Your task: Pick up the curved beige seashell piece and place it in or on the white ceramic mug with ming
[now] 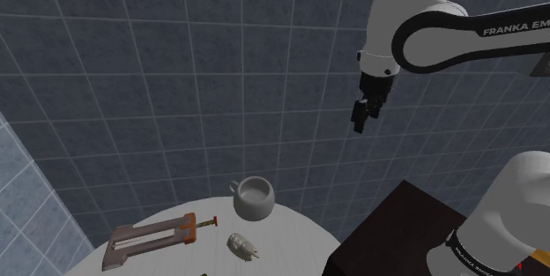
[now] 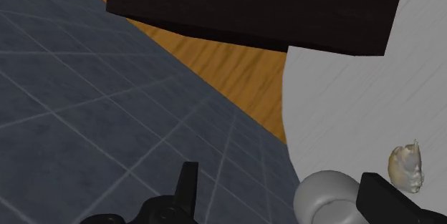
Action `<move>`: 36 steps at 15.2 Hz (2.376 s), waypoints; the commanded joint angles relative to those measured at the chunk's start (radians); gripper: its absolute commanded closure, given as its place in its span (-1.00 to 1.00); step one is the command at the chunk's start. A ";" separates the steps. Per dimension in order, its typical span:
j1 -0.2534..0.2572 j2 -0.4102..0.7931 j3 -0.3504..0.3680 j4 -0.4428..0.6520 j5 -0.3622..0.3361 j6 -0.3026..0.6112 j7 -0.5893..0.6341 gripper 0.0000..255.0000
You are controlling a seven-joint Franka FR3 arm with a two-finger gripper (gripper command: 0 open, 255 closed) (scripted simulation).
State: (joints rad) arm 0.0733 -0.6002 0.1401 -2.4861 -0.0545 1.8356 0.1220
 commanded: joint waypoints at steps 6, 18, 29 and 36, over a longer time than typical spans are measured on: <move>0.036 0.217 0.074 0.021 0.029 0.169 0.066 -1.00; 0.090 0.651 0.179 0.171 -0.024 0.398 0.203 -1.00; 0.201 1.067 0.191 0.443 -0.141 0.486 0.323 -1.00; 0.296 1.325 0.177 0.684 -0.184 0.480 0.353 -1.00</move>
State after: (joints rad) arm 0.3545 0.6855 0.3200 -1.8303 -0.2318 2.3082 0.4688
